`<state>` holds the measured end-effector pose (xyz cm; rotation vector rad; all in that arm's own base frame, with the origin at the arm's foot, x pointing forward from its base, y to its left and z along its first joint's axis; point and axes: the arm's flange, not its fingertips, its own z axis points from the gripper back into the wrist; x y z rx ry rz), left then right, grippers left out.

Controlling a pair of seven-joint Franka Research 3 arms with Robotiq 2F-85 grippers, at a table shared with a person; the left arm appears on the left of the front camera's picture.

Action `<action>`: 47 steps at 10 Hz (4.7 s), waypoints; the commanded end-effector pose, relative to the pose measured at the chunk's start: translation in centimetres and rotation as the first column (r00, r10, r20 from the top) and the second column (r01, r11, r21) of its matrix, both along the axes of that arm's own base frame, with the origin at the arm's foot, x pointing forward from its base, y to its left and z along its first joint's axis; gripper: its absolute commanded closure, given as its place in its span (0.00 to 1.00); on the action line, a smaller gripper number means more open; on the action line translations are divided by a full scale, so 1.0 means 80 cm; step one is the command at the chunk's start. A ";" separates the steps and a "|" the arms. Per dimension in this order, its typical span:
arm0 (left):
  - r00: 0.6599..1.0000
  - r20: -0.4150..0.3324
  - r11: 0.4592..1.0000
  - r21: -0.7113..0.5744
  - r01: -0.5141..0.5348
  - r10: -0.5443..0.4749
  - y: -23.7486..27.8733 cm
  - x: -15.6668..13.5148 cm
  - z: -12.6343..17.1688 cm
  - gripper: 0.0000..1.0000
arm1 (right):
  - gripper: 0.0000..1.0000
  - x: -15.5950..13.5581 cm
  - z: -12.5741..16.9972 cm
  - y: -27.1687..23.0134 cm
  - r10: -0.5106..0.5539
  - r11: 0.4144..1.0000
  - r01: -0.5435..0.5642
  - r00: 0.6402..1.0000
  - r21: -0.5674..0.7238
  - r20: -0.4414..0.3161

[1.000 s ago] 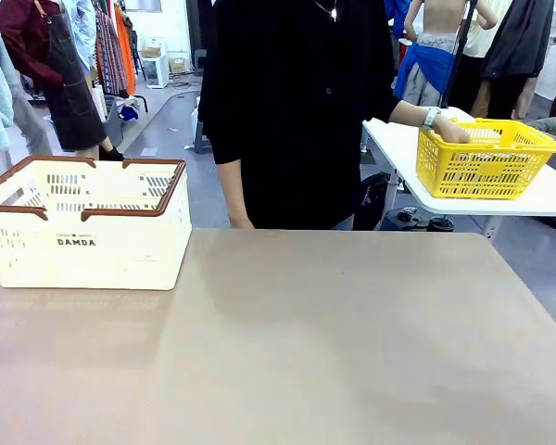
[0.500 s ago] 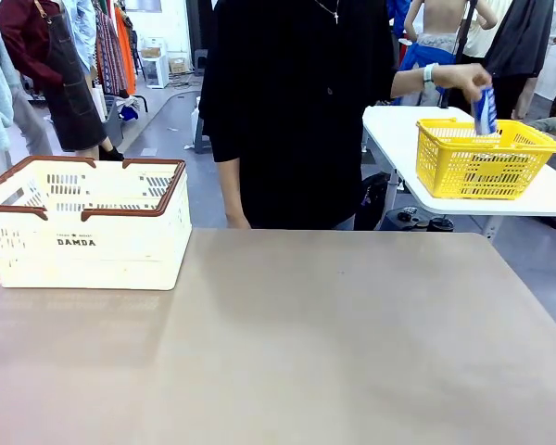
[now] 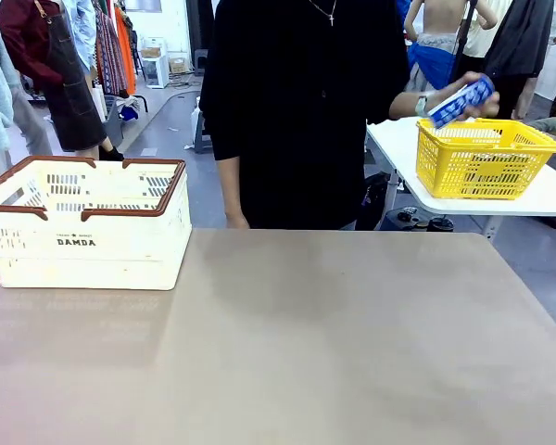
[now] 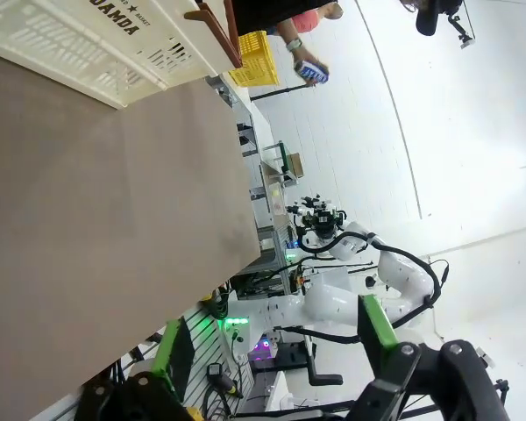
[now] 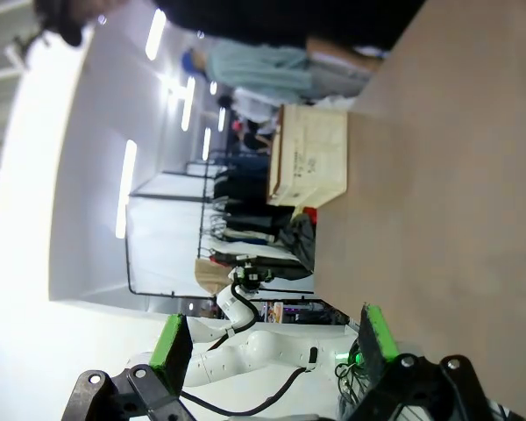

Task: Place the drinks into the Shopping basket.
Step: Pick up one drink and place it into the Shopping basket.

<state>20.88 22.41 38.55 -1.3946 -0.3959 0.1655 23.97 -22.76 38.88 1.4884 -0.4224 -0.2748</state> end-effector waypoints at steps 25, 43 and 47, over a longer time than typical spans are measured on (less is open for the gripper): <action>1.000 0.029 1.000 -0.012 -0.005 0.006 0.000 0.000 0.001 0.00 | 0.00 0.083 0.039 0.080 0.144 0.960 -0.166 0.984 -0.226 -0.108; 1.000 0.029 1.000 -0.012 -0.005 0.006 0.000 0.000 0.001 0.00 | 0.00 0.262 0.086 0.347 0.174 0.458 -0.336 0.942 -0.823 -0.288; 1.000 0.029 1.000 -0.012 -0.005 0.006 0.000 0.000 0.001 0.00 | 0.00 0.270 0.044 0.433 0.056 0.336 -0.243 0.969 -0.910 -0.239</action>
